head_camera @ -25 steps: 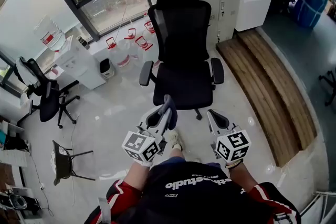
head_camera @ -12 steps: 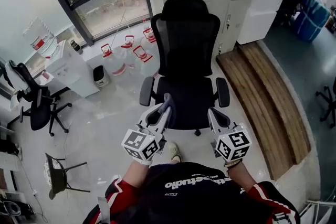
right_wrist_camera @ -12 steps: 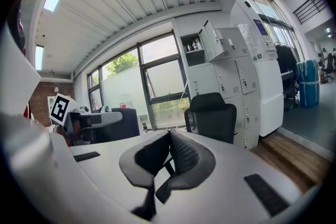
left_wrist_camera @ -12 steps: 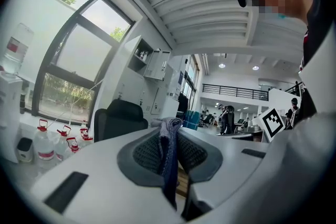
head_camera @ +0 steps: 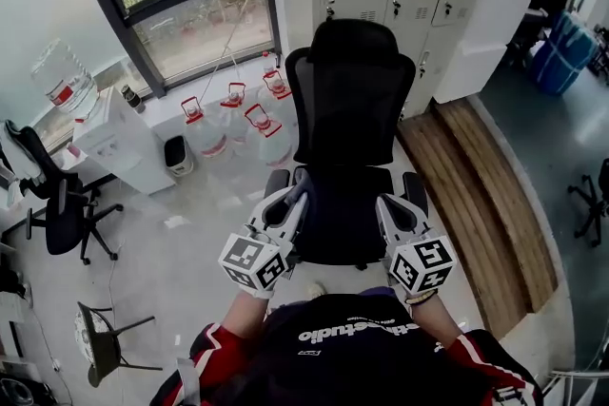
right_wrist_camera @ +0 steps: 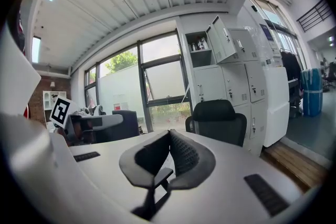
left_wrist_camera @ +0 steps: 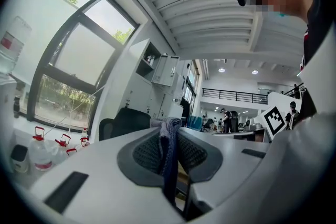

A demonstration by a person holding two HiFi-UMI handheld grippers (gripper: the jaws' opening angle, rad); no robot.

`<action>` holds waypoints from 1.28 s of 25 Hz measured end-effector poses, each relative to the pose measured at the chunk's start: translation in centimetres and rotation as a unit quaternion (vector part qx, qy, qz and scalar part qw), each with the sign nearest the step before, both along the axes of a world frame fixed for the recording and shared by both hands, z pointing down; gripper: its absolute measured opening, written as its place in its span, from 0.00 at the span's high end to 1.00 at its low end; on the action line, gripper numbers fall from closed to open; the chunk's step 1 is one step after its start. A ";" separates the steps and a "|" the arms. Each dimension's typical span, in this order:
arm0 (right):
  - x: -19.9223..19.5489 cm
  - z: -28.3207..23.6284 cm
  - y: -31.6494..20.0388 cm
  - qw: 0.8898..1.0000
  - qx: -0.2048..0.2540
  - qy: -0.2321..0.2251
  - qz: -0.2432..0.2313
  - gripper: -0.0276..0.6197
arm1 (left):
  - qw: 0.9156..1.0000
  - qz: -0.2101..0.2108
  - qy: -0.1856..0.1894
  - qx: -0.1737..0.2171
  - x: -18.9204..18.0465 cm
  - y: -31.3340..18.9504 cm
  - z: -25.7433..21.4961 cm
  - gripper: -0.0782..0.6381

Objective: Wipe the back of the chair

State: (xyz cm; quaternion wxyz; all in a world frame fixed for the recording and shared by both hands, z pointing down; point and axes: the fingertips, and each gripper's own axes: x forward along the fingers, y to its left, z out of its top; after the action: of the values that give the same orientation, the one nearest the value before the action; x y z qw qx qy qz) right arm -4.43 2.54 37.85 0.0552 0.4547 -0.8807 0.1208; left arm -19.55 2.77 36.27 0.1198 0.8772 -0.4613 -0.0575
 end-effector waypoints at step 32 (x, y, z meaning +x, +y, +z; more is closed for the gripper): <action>10.1 1.9 -21.1 0.998 -0.019 -0.001 0.066 0.93 | 0.990 0.139 0.004 -0.037 14.0 -22.9 2.6 0.80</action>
State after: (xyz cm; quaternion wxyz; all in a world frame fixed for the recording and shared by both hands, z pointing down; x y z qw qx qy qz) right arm 5.63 -18.61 39.80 0.0545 0.5106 -0.8464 0.1413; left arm -5.53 -20.10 38.82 0.1613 0.9273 -0.3366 -0.0269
